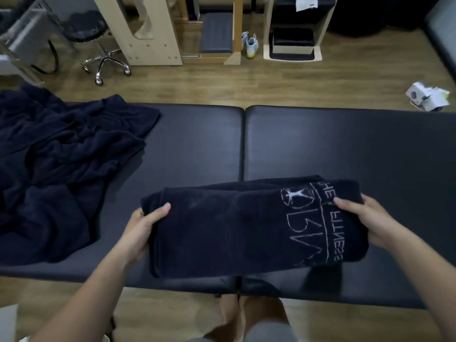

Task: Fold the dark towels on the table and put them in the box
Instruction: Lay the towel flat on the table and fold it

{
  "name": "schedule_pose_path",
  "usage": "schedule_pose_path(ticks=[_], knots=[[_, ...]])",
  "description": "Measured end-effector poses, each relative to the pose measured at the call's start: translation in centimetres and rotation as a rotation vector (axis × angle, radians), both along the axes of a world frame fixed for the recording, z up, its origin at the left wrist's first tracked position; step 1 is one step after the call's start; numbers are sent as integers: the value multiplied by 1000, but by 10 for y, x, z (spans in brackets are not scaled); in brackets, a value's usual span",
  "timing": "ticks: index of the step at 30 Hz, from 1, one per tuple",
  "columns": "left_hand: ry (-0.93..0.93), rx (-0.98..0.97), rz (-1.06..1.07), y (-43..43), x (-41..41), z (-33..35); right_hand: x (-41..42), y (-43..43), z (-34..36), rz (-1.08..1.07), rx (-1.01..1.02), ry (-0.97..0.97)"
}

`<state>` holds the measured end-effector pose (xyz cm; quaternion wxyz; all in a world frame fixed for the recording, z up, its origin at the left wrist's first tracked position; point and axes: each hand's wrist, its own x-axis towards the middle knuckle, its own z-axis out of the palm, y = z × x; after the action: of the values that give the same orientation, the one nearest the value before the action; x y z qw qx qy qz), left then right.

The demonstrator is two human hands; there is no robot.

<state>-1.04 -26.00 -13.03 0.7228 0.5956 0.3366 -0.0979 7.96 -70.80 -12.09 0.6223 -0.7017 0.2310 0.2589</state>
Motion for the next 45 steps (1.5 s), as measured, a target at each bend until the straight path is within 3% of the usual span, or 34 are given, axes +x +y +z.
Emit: schedule_pose_path(ticks=[3, 5, 7, 10, 13, 16, 18, 20, 21, 23, 25, 28, 33, 38, 41, 45], knots=[[38, 21, 125, 11, 17, -20, 23, 12, -9, -147, -63, -18], [156, 120, 68, 13, 25, -39, 27, 14, -32, -92, -225, 37], [181, 297, -16, 6, 19, -48, 25, 16, -46, 25, -406, 64], [155, 580, -90, -11, -3, -45, 22, 17, -48, 84, -643, -82], [118, 651, -35, -19, -22, -42, 13, 16, -51, 2, -657, -208], [237, 760, -67, -25, -28, -49, 5, 17, -60, -9, -752, -84], [199, 1001, -35, -28, -19, -46, 11, 29, -54, -18, -867, -314], [-2, 1307, -141, -45, -4, -39, 15, 60, -43, 142, -967, -726], [-145, 1407, -288, -62, 4, -34, 14, 81, -40, 283, -976, -888], [-355, 1463, -710, -106, 17, -32, 7, 121, -45, 658, -946, -1026], [-392, 1460, -1026, -137, 28, -42, 3, 142, -60, 1013, -981, -972], [-179, 1443, -1084, -133, 43, -59, 26, 120, -74, 1132, -1117, -828], [185, 1413, -893, -98, 22, -67, 59, 36, -76, 864, -1228, -405], [480, 1143, -602, -78, -11, -58, 42, 20, -62, 281, -702, -137], [440, 1016, -474, -67, -25, -50, 8, 28, -45, 67, -615, -107], [355, 977, -410, -58, -24, -42, -30, 25, -45, 102, -693, -89]])
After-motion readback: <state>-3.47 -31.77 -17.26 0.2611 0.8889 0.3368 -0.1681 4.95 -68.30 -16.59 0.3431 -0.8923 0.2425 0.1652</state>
